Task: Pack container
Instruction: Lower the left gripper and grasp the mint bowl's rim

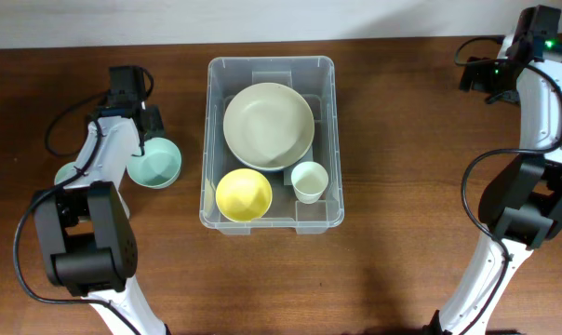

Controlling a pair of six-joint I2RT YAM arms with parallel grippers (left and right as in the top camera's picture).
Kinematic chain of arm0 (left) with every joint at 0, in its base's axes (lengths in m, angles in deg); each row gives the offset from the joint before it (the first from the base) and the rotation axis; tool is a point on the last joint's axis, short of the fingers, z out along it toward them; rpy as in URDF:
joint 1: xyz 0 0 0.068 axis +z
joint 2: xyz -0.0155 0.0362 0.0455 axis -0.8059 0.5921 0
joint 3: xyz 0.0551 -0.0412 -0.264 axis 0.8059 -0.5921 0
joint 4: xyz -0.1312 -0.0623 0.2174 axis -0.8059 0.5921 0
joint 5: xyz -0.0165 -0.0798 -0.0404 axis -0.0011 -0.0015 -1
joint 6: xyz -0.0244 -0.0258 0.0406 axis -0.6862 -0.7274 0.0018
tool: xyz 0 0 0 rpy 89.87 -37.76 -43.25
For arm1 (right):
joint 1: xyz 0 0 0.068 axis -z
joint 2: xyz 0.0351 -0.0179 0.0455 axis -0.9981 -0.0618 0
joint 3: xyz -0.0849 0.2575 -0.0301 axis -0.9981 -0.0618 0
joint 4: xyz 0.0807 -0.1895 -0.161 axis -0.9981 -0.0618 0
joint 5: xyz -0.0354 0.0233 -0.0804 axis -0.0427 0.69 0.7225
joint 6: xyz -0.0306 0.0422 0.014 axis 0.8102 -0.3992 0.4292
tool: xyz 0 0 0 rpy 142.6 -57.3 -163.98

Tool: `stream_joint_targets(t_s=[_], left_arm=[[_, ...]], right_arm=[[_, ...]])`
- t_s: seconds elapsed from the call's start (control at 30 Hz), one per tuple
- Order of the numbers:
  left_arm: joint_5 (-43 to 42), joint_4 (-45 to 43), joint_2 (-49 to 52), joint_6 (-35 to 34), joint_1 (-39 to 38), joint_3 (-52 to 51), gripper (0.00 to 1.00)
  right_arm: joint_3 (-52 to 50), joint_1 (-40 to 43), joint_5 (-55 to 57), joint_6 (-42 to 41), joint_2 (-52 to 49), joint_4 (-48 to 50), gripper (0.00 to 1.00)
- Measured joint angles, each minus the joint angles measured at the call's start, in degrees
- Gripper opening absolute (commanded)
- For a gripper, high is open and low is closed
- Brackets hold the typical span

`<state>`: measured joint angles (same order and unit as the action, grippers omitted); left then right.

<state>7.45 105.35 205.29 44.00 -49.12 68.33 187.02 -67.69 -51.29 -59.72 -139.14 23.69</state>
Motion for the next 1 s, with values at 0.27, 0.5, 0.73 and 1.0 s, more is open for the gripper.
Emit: stream_joint_targets(t_s=[0.27, 0.5, 0.73, 1.0], left_arm=[[0.42, 10.97, -1.7, 0.63, 0.0, 3.23, 0.01], [-1.22, 14.05, -1.97, 0.81, 0.0, 3.3, 0.01], [-4.63, 11.43, -1.29, 0.96, 0.0, 3.1, 0.01], [-6.43, 12.68, 2.14, 0.98, 0.0, 2.67, 0.01]], right_arm=[[0.0, 0.0, 0.0, 0.0, 0.0, -0.02, 0.99], [0.0, 0.0, 0.0, -0.04, 0.0, -0.02, 0.99], [0.0, 0.0, 0.0, -0.04, 0.0, -0.02, 0.99], [0.0, 0.0, 0.0, 0.0, 0.0, -0.02, 0.99]])
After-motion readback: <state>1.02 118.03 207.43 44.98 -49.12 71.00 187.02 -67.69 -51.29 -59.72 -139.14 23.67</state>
